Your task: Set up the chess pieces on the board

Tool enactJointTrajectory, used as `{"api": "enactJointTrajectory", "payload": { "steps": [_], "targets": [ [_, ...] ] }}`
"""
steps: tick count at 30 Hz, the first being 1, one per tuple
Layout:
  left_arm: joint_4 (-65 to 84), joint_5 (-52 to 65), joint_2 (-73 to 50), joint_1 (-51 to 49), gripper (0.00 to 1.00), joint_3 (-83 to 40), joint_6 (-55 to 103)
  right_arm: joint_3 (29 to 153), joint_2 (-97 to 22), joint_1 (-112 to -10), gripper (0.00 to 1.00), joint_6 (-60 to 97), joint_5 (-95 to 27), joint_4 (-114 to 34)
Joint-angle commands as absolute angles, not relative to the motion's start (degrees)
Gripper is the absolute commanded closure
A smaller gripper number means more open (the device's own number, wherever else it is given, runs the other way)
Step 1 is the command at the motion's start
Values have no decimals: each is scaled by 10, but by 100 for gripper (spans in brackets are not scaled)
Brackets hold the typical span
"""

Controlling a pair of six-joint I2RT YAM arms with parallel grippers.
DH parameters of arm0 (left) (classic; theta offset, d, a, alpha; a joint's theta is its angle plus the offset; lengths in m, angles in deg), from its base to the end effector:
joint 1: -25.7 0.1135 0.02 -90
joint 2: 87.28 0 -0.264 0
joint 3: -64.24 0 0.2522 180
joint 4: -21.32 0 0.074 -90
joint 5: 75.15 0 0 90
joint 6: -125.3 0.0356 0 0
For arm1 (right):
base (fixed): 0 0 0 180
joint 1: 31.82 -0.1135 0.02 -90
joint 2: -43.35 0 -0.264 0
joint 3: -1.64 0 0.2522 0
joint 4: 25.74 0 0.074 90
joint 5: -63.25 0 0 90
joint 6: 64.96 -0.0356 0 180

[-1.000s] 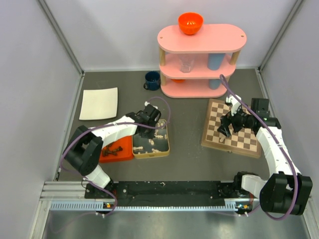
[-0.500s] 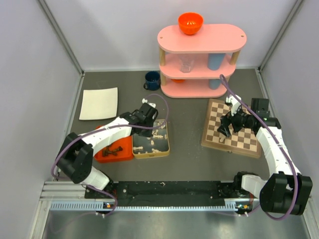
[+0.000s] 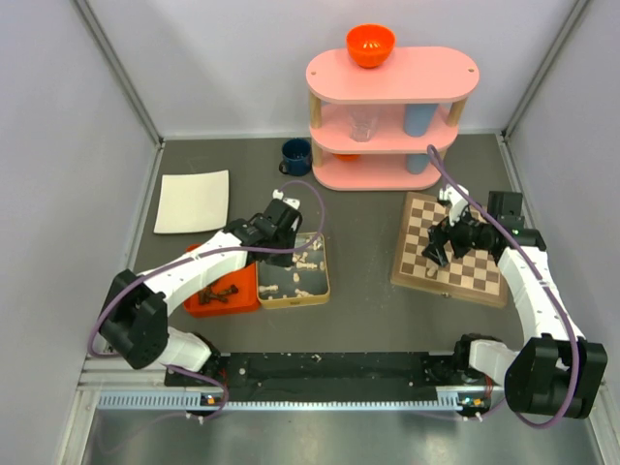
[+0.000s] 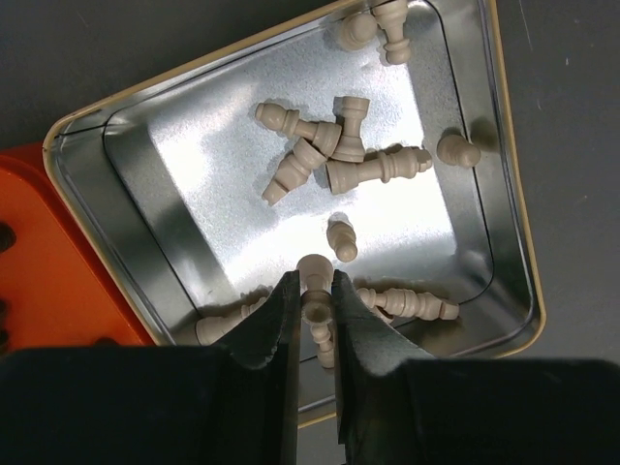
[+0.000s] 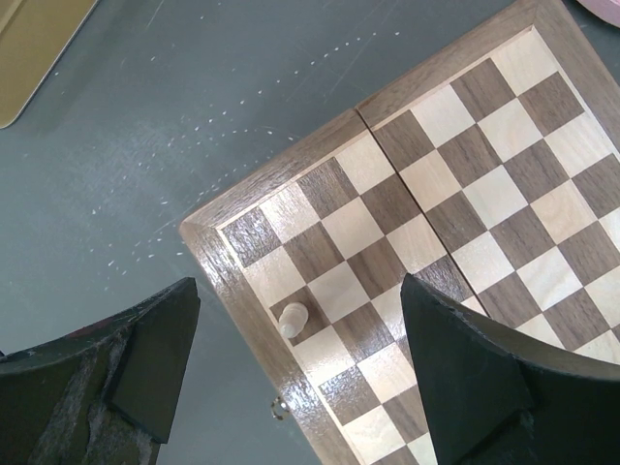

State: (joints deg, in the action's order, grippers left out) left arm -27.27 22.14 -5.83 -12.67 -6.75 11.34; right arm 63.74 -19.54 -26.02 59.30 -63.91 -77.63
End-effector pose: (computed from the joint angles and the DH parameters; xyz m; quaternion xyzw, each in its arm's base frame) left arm 0.2262 -0.1734 0.2350 0.1038 0.9563 -0.0854 0.2596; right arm 0.2150 -0.0002 0.2636 -0.3196 0.8454 0.1797 0.3883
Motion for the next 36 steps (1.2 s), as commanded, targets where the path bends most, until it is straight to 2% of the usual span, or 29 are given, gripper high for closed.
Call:
{"api": "enactJointTrajectory", "payload": {
  "steps": [1,36],
  "targets": [
    [-282,204,-84,-129,99,-86,119,635,-190,-256,15,594,-653,-757],
    [-273,91,-58,-155,100,-153,104,635,-186,-256,15,597,-659,-757]
  ]
}}
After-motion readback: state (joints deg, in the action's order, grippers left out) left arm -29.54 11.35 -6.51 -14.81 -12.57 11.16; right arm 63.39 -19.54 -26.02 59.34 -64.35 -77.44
